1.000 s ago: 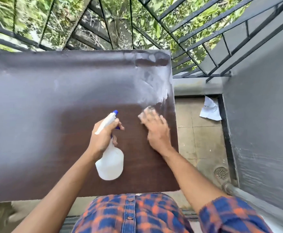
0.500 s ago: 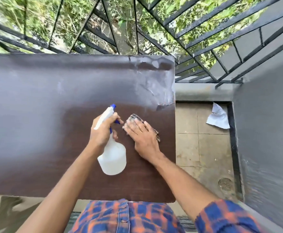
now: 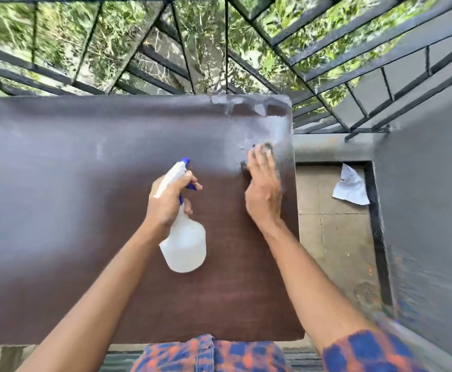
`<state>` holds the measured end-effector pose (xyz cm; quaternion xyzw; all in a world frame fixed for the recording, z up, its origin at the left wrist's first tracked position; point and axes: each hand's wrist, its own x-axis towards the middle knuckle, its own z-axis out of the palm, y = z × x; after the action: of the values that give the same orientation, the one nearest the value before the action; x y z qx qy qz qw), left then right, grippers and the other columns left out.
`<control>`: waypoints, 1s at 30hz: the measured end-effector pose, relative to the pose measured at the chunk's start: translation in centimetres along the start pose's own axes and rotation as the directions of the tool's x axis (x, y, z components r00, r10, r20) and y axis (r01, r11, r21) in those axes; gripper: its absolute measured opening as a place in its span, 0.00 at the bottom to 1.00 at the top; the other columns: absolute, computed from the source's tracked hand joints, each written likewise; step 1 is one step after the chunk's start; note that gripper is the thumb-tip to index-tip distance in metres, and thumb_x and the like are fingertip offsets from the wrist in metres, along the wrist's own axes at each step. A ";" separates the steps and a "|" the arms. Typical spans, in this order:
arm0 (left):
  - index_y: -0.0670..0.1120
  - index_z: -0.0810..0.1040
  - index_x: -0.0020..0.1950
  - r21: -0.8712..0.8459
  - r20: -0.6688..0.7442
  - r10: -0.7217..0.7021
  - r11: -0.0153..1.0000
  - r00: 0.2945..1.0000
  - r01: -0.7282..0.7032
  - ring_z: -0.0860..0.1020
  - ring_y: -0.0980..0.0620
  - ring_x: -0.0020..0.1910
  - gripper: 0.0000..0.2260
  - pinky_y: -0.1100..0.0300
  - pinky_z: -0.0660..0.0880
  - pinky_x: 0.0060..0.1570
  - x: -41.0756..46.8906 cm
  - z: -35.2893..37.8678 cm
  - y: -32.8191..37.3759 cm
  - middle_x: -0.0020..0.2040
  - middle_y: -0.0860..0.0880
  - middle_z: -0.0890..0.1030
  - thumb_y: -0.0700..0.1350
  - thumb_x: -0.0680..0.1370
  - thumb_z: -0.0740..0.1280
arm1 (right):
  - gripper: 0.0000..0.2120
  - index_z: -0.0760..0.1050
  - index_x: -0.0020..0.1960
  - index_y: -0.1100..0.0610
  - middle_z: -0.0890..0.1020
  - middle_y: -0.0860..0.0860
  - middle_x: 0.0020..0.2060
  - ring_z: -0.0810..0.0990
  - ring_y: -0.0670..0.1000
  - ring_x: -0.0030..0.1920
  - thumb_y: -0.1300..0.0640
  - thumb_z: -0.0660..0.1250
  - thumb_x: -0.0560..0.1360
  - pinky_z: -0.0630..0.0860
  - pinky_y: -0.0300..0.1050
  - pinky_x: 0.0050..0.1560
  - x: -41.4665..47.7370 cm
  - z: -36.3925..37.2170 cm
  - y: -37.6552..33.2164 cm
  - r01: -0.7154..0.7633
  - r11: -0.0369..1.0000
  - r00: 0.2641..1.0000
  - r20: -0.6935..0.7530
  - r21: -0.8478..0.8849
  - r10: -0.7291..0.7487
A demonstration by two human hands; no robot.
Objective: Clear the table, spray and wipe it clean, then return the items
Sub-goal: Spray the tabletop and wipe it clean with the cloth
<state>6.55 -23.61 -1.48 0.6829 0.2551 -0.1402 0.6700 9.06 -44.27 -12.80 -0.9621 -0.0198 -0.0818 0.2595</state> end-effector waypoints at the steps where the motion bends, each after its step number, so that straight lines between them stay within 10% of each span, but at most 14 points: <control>1: 0.43 0.79 0.42 0.011 0.014 0.002 1.000 1.000 -0.002 0.67 0.46 0.20 0.10 0.54 0.69 0.32 0.6 -0.1 0.3 0.43 0.43 0.83 0.46 0.80 0.65 | 0.34 0.69 0.76 0.54 0.69 0.53 0.76 0.65 0.57 0.77 0.71 0.60 0.71 0.66 0.56 0.72 -2.2 1.1 -1.7 0.079 0.997 0.995 0.061 0.005 -0.079; 8: 0.41 0.79 0.43 0.004 0.059 -0.017 1.000 0.998 0.017 0.66 0.46 0.20 0.11 0.53 0.69 0.32 4.6 -0.3 2.6 0.44 0.42 0.83 0.48 0.78 0.66 | 0.27 0.70 0.73 0.46 0.70 0.45 0.75 0.65 0.51 0.76 0.61 0.60 0.75 0.60 0.52 0.74 1.1 3.2 -1.4 0.202 0.968 0.967 0.187 -0.151 -0.172; 17: 0.40 0.77 0.47 -0.053 0.086 0.020 0.999 0.996 -0.015 0.69 0.51 0.21 0.09 0.52 0.66 0.31 9.0 0.6 5.1 0.45 0.40 0.80 0.43 0.84 0.63 | 0.31 0.69 0.76 0.56 0.66 0.53 0.78 0.61 0.58 0.79 0.71 0.54 0.75 0.60 0.52 0.78 14.1 -1.2 7.9 -0.372 0.924 0.928 -0.051 -0.093 0.369; 20: 0.41 0.77 0.46 -0.054 0.085 0.029 0.998 0.996 -0.025 0.67 0.48 0.21 0.09 0.52 0.67 0.31 10.3 0.7 5.5 0.45 0.41 0.80 0.43 0.84 0.63 | 0.27 0.72 0.73 0.56 0.71 0.54 0.75 0.65 0.60 0.77 0.66 0.51 0.77 0.63 0.51 0.75 11.0 0.3 3.5 -0.136 0.990 0.985 -0.109 -0.046 0.130; 24: 0.42 0.78 0.43 -0.050 0.078 0.035 0.998 0.996 -0.031 0.66 0.47 0.20 0.10 0.55 0.67 0.30 11.5 0.8 6.0 0.44 0.41 0.81 0.44 0.82 0.64 | 0.29 0.72 0.73 0.50 0.71 0.48 0.75 0.67 0.55 0.76 0.65 0.60 0.74 0.65 0.55 0.73 6.6 4.9 -2.8 0.286 0.954 0.945 0.188 -0.089 -0.266; 30: 0.42 0.78 0.43 -0.036 0.063 0.058 0.998 0.996 -0.056 0.66 0.48 0.19 0.10 0.56 0.67 0.29 12.8 0.9 7.0 0.44 0.41 0.82 0.44 0.83 0.64 | 0.30 0.67 0.76 0.44 0.65 0.44 0.78 0.62 0.50 0.78 0.61 0.61 0.75 0.58 0.56 0.76 16.2 5.8 -1.3 0.208 0.959 0.949 0.277 -0.193 -0.150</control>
<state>21.06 -22.21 -2.49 0.6734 0.2165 -0.1382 0.6932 25.74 -40.34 -14.37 -0.9814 -0.1319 0.0198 0.1381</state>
